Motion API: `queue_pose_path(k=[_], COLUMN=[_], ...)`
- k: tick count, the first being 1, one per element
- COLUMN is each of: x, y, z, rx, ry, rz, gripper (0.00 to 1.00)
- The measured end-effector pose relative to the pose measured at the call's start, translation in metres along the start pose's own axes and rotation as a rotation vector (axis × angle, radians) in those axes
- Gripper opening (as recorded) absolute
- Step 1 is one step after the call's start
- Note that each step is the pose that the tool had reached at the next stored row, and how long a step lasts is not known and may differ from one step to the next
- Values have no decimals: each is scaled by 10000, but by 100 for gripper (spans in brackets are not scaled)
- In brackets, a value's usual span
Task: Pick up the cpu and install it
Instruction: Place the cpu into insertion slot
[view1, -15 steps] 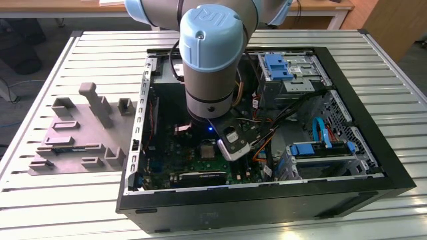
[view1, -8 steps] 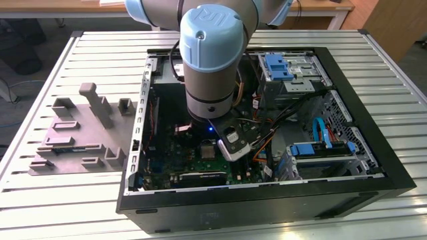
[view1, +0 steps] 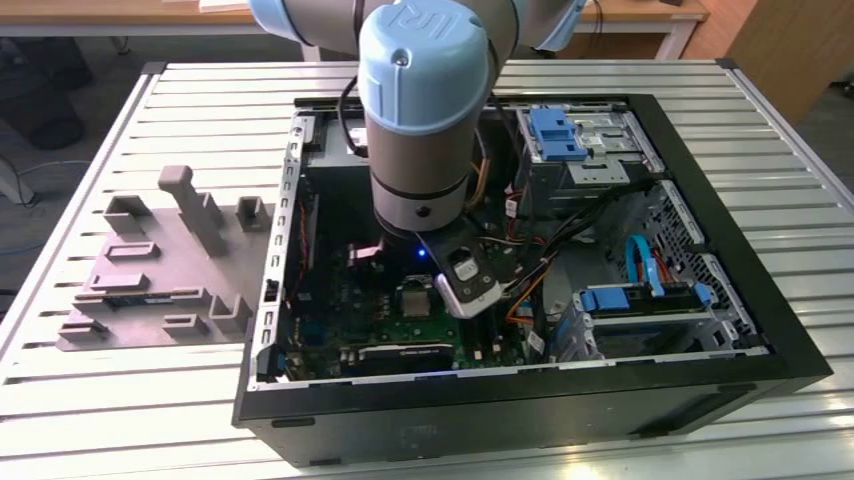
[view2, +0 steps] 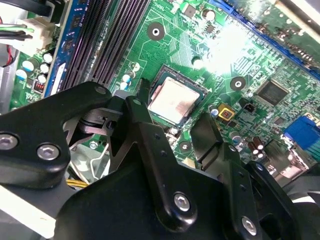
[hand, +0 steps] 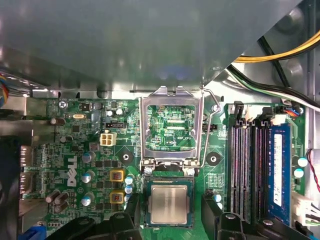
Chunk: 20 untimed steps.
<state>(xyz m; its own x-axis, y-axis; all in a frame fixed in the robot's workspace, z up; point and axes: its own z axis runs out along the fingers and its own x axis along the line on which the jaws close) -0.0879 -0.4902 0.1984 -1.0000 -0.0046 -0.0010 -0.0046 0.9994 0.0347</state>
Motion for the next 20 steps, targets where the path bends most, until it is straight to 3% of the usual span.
queue_pose_path(k=[6, 9, 10, 12, 13, 15, 16, 18, 20], x=[0, 0, 0, 0, 0, 0, 0, 0, 0], y=[3, 4, 4, 5, 4, 4, 4, 4, 4], z=[-82, -114, -121, -123, -123, -124, -124, -125, -125], rx=[8, 16, 17, 16, 16, 18, 19, 19, 18], ry=[5, 9, 10, 9, 9, 10, 9, 9, 10], rz=[0, 0, 0, 0, 0, 0, 0, 0, 0], gripper=[58, 46, 46, 34, 34, 22, 22, 11, 11])
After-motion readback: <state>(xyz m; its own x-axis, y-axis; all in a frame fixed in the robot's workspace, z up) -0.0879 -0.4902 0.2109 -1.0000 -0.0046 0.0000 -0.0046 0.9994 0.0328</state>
